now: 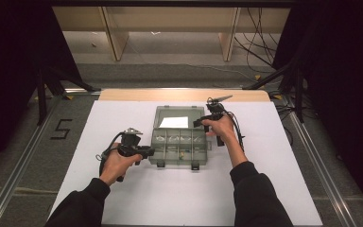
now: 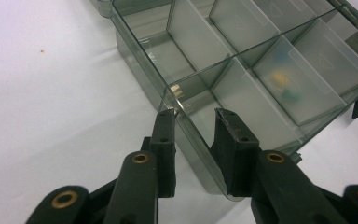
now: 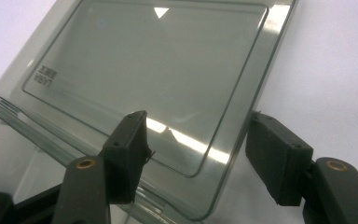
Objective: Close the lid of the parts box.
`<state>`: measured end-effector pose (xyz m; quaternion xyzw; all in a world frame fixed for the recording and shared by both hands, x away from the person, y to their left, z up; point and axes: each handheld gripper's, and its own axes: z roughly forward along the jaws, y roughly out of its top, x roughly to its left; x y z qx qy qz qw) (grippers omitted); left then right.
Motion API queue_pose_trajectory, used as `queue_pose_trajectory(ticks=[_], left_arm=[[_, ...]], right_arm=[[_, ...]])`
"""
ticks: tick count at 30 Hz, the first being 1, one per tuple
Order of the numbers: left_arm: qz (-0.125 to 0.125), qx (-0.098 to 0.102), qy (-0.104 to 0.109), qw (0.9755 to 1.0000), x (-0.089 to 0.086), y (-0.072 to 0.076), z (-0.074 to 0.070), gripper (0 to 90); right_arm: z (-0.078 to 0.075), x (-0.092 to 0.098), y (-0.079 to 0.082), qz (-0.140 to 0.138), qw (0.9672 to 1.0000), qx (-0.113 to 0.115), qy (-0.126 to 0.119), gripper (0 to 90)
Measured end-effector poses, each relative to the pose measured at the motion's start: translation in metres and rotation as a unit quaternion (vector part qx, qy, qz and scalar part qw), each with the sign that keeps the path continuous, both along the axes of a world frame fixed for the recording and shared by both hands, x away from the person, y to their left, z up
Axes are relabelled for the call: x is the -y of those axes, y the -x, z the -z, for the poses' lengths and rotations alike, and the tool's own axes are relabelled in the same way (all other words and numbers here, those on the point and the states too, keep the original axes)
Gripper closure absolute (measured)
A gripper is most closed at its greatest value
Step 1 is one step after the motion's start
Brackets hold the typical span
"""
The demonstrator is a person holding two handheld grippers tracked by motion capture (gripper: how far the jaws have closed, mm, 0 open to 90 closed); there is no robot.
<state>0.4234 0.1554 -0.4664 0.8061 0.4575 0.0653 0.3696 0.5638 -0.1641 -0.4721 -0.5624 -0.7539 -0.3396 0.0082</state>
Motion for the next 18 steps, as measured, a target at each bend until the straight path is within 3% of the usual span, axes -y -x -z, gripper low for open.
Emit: queue_pose_trajectory(ticks=[1, 8, 9, 10, 13, 15, 16, 18], left_arm=[[0.0, 0.0, -0.001, 1.0, 0.0, 0.0, 0.0, 69.5], [-0.004, 0.004, 0.0, 1.0, 0.001, 0.001, 0.0, 69.6], [-0.002, 0.004, -0.002, 1.0, 0.001, 0.001, 0.0, 69.6], [0.0, 0.004, -0.003, 1.0, 0.001, 0.001, 0.0, 69.5], [-0.002, 0.004, -0.001, 1.0, 0.001, 0.001, 0.0, 69.5], [-0.008, 0.006, 0.001, 0.9999, 0.002, 0.001, 0.001, 69.5], [0.001, 0.003, -0.004, 1.0, 0.001, 0.001, 0.0, 69.5], [-0.008, 0.006, 0.0, 0.9999, 0.002, 0.001, 0.001, 69.5]], right_arm=[[-0.002, 0.0, 0.001, 0.012, 0.9998, -0.014, -0.009, 42.3], [-0.005, 0.008, 0.003, 0.025, 0.9994, 0.004, -0.023, 57.9], [-0.009, 0.008, 0.006, 0.038, 0.9987, -0.021, -0.028, 60.1], [-0.007, 0.011, 0.005, 0.027, 0.9992, 0.008, -0.027, 62.5], [-0.011, 0.015, 0.006, 0.028, 0.9989, 0.021, -0.03, 68.5], [-0.015, 0.016, 0.009, 0.034, 0.9988, 0.007, -0.035, 71.5], [-0.015, 0.017, 0.008, 0.033, 0.9987, 0.022, -0.03, 73.2], [-0.014, 0.021, 0.007, 0.02, 0.9978, 0.053, -0.034, 76.8]])
